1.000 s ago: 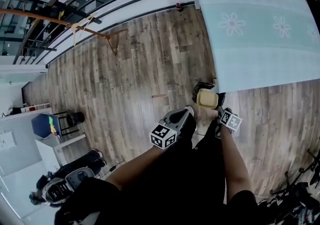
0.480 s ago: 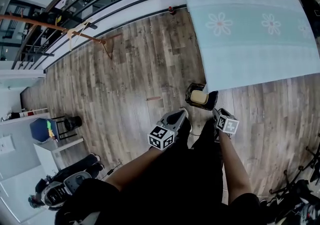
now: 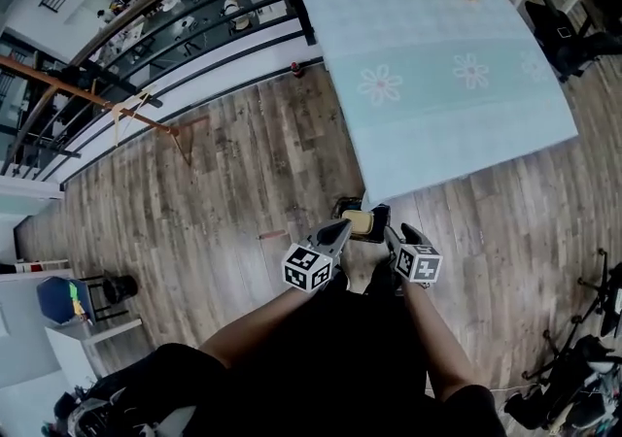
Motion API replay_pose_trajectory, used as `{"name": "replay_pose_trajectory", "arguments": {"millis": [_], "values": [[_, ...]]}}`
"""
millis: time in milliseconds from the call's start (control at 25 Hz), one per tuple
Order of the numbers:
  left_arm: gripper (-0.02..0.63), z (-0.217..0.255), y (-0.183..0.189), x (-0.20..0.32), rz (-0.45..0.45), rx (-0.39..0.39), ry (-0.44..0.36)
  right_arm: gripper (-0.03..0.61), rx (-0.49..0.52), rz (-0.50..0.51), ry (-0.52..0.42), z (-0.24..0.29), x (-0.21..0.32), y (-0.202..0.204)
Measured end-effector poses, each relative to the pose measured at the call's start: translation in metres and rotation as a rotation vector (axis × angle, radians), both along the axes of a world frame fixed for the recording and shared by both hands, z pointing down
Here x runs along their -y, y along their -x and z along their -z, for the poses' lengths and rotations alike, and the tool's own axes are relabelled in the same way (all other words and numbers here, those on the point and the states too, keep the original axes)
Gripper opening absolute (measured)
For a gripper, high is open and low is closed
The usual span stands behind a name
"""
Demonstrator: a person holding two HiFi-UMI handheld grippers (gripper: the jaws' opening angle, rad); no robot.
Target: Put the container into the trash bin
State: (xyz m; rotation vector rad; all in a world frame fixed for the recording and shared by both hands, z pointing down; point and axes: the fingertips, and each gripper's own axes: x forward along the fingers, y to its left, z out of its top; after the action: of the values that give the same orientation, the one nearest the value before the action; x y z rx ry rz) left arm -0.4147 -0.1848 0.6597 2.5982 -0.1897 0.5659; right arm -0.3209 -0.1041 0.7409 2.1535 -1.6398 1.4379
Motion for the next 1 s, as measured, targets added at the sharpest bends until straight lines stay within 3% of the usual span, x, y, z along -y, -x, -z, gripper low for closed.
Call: {"name": "replay_pose_trajectory", "arguments": {"millis": [240,480,640,840,1000], "values": [[0.014,0.050,-0.030,0.015,-0.036,-0.118,-0.032,0.127,-0.106,-0.087,-0.171,0.095,0.013,-0.022],[0.014,0.105,-0.030,0.011,-0.102,-0.235,-0.095,0.057,-0.228,-0.098,-0.264,0.161,0.027,-0.007],[0.014,0.127,-0.029,0.015,-0.112,-0.258,-0.131,0.043,-0.275,-0.117,-0.316,0.192,0.034,0.006],[0.014,0.151,-0.022,0.019,-0.106,-0.311,-0.129,0.043,-0.409,-0.090,-0.411,0.230,0.039,0.019],[0.014,0.153,-0.017,0.021,-0.103,-0.314,-0.161,0.038,-0.464,-0.064,-0.425,0.241,0.046,0.029]]}}
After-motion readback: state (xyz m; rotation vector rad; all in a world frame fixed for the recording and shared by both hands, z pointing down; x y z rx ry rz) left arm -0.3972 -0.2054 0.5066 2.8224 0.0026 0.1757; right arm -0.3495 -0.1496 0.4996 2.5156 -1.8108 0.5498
